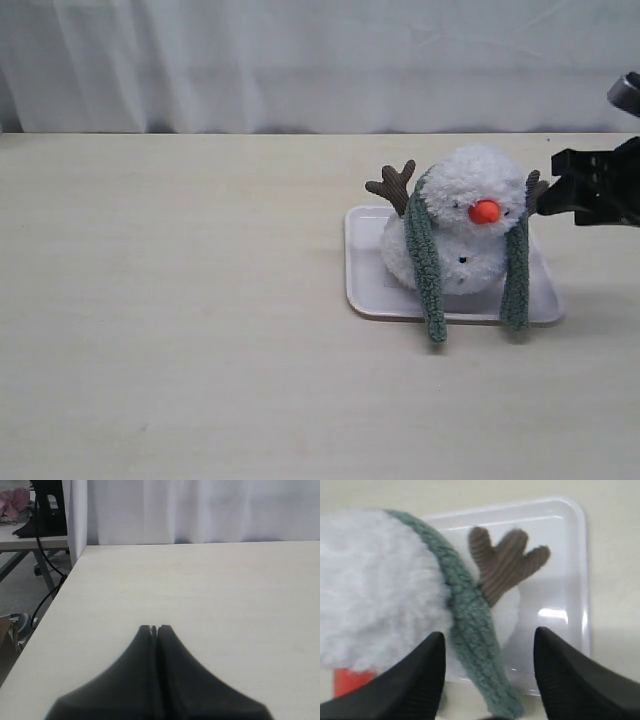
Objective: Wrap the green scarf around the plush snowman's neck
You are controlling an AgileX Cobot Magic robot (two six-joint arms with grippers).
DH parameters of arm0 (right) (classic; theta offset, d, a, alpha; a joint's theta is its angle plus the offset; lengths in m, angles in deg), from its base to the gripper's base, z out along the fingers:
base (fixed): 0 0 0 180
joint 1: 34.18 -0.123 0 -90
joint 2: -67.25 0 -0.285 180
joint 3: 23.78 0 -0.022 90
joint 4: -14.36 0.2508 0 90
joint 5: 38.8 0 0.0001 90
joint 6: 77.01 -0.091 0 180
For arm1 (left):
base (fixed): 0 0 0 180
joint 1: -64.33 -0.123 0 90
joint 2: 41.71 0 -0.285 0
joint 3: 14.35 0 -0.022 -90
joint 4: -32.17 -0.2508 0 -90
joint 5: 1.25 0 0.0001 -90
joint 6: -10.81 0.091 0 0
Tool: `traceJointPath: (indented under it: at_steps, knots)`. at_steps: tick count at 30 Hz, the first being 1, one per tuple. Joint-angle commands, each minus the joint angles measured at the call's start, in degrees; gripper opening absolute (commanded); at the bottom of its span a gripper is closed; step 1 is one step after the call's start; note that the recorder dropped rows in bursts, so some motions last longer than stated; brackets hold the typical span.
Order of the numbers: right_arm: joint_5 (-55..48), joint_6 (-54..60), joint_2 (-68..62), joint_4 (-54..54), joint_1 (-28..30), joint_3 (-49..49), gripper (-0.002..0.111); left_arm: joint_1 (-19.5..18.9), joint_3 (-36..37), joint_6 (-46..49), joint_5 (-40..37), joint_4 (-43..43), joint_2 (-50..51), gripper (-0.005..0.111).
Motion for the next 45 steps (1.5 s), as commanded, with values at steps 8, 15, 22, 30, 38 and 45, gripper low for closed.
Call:
traceJointPath:
  at_steps: [8, 15, 22, 30, 38, 45]
  knots:
    - [-1.9, 10.3, 12.0, 8.9, -5.7, 0.1, 0.051, 0.5, 0.1, -0.3, 0.7, 0.3, -0.1, 0.000]
    - [1.9, 7.1, 13.7, 0.7, -15.2, 0.1, 0.071, 0.5, 0.1, -0.3, 0.7, 0.3, -0.1, 0.000]
    - [3.6, -1.0, 13.8, -9.0, -20.2, 0.1, 0.070, 0.5, 0.1, -0.3, 0.7, 0.3, -0.1, 0.000]
    - [4.0, -16.3, 14.6, -27.4, -25.6, -0.7, 0.064, 0.5, 0.1, -0.3, 0.7, 0.3, -0.1, 0.000]
    - [4.4, -23.2, 21.7, -34.5, -28.6, -1.1, 0.061, 0.5, 0.1, -0.3, 0.7, 0.3, -0.1, 0.000]
    - [-1.1, -23.2, 27.7, -37.2, -28.6, -1.0, 0.054, 0.5, 0.1, -0.3, 0.7, 0.3, -0.1, 0.000]
